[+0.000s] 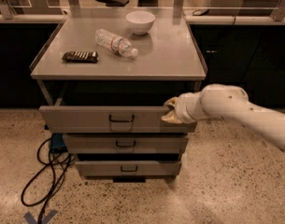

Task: Open top drawer

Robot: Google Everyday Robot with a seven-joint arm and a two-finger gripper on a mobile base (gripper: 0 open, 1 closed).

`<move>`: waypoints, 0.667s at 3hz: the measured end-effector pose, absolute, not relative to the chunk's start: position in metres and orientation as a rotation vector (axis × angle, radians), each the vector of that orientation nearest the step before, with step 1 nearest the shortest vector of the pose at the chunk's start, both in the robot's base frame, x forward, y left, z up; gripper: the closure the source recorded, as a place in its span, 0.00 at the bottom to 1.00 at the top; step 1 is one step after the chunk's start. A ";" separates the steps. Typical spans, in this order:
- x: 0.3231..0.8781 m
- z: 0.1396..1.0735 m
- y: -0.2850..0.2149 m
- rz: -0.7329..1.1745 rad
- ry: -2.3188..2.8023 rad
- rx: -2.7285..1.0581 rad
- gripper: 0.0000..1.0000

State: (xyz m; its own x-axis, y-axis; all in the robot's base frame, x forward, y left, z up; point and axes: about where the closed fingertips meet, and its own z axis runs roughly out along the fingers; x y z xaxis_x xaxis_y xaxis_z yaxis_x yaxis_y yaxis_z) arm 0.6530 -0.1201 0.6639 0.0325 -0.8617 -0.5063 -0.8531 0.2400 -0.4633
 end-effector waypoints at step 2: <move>0.630 0.699 -0.112 -0.070 1.690 -1.588 1.00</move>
Offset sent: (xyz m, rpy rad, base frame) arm -0.3553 -0.1933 -0.0871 -0.1258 -0.2509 0.0257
